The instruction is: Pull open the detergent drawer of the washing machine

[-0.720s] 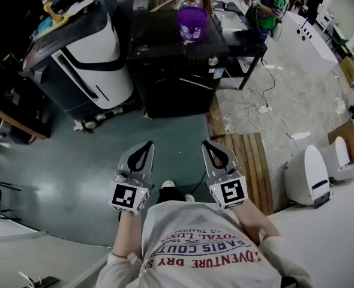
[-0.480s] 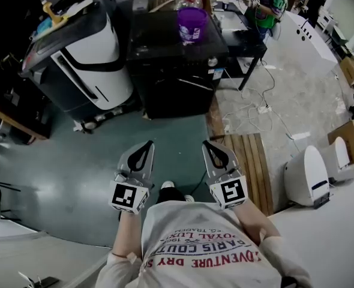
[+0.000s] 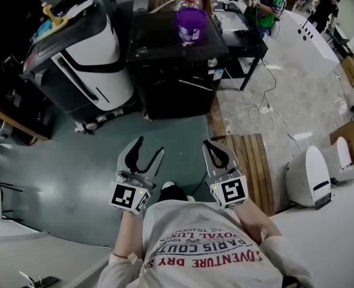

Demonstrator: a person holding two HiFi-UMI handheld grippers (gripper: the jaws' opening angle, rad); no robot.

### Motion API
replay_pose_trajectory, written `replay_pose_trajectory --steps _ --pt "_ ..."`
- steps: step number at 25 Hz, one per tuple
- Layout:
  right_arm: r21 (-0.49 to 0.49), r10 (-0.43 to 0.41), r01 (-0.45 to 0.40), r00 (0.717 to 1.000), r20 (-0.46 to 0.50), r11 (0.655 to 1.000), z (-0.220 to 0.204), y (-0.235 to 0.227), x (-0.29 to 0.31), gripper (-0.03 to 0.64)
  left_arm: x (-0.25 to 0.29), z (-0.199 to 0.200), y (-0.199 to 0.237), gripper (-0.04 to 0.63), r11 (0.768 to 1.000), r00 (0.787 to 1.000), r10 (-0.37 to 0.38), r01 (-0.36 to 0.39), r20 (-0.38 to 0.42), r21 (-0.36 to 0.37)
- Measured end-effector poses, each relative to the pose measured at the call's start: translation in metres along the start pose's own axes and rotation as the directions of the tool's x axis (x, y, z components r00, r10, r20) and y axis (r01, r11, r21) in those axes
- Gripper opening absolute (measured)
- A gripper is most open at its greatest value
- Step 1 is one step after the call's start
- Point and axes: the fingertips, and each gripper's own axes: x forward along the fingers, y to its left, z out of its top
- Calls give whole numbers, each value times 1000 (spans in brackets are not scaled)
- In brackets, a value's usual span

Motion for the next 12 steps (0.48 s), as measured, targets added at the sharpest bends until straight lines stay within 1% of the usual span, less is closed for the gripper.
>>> replay_pose_trajectory --steps 4,7,9,12 --pt "-2 4 -4 1000 -6 1000 -2 -7 3 0 6 -5 4 255 998 1000 7 -7 -4 -63" --pt "22 -3 3 1000 -19 1000 -8 -15 14 0 11 -11 14 255 997 1000 10 -12 -21 -73" --pt "26 -1 1 1000 -28 1000 -13 -18 28 0 17 -18 28 255 997 999 17 -20 -34 -75" --pt "25 7 -6 999 -43 1000 -22 -22 56 0 31 -31 52 255 995 999 17 -21 -45 -100"
